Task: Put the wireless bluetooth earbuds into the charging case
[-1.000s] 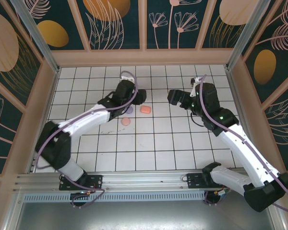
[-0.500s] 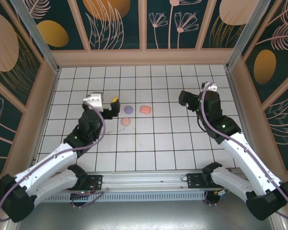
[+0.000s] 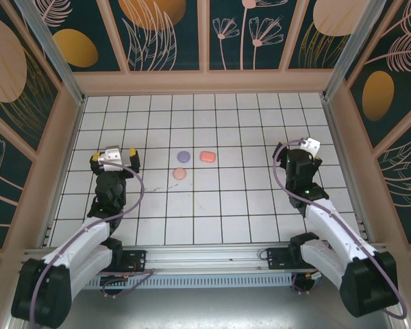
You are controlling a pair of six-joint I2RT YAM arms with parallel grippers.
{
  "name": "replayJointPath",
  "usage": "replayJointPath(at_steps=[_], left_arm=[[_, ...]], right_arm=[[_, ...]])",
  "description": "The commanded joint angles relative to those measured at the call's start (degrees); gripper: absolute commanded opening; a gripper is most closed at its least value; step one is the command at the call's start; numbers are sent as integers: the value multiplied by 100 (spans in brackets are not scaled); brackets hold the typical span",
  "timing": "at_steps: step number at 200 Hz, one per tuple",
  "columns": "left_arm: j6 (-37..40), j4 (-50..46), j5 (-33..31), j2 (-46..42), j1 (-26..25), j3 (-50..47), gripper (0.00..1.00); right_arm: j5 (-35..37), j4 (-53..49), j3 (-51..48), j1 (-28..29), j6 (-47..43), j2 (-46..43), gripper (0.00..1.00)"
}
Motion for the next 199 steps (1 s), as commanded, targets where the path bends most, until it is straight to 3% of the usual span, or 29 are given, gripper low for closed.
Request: replayJointPath(at_steps=[1,25,49,91,120,142,158,171,178,189,199], left_arm=[[57,1308,388,603,160,-78,99],[17,2683,368,1479,241,-428,99],[209,3365,527,2049,369,-576,99],[188,3732,972,2632,598,-521,99],[121,3647,1253,2893,768,-333,99],[-22,3425,1494,2963,956,-192,99],[-117,3243,1513,3081,1033,-32,99],[-156,3463,1764,3421,1166,-1,99],[-242,3903,1601,3637,1184,-44,99],[-375,3139,1651,3472,1288,181,99],[-426,3383,1734,3577,1347,155,99]], right_arm=[[-192,1556,-426,-320,-311,336,99],[-260,2597,-815,-677,-591,828,99],[-374,3685,-1040,-1042,-708,1394,99],[-865,5695,-1373,-1226,-1336,2383,99],[-1626,7214,-1874,-1351,-1521,3091,99],[-2119,7457,-1763,-1348,-1732,3579,99],[-2569,6797,-1500,-1549,-1604,3499,99],[-2725,6595,-1411,-1690,-1474,3492,99],[-2814,6580,-1404,-1738,-1453,3482,99],[-2830,6585,-1404,-1743,-1449,3484,99],[-2830,6572,-1408,-1747,-1443,3486,99]])
